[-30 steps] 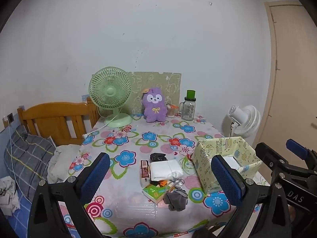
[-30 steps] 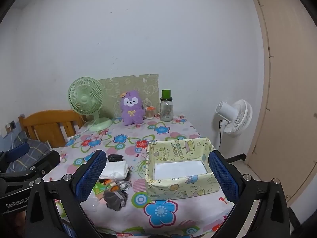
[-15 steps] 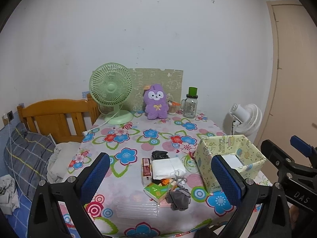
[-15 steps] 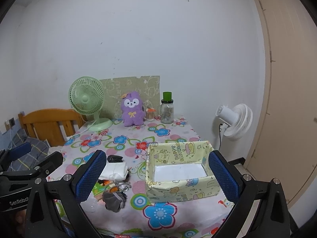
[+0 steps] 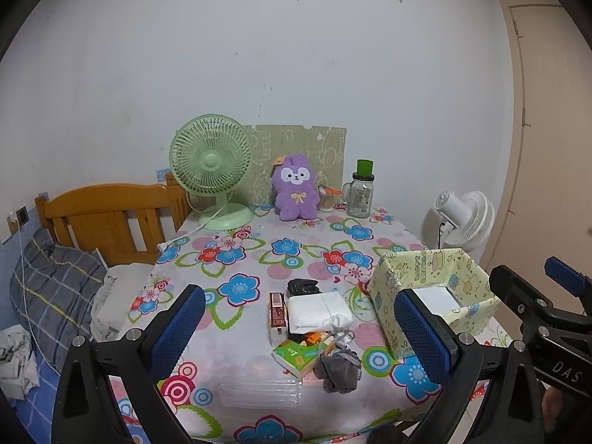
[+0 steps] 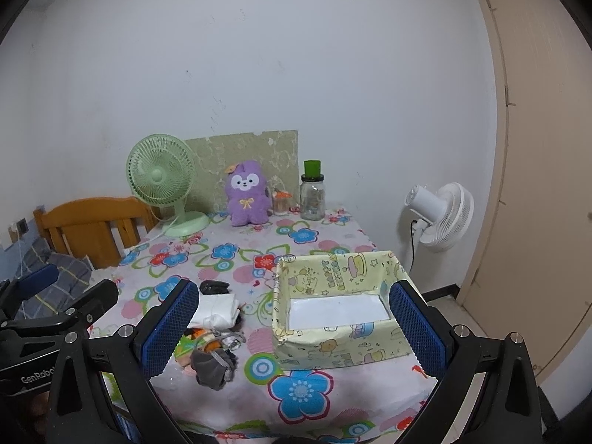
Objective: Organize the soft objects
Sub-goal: 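Move both tools toward the items on the flowered tablecloth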
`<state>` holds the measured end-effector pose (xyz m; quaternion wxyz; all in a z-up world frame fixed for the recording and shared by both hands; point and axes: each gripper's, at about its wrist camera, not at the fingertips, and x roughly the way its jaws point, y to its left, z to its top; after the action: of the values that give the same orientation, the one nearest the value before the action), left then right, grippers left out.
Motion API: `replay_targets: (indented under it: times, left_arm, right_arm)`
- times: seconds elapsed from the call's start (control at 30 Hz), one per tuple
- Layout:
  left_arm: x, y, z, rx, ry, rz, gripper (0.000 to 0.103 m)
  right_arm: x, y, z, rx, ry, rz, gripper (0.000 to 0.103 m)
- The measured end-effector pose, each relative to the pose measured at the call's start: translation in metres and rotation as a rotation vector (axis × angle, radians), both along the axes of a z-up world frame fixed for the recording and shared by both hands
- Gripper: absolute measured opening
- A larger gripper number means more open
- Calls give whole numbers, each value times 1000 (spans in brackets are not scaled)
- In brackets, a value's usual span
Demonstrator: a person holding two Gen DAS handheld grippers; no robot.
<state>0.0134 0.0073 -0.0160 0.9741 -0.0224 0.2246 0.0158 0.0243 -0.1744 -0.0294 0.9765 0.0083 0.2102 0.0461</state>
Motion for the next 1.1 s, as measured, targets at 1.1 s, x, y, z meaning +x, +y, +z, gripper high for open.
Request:
replay_targets:
  times: [1.1]
  left_arm:
    - [30,8,-25,-14,111,2,103]
  right_arm:
    - [33,10,-24,-2,98,1,103]
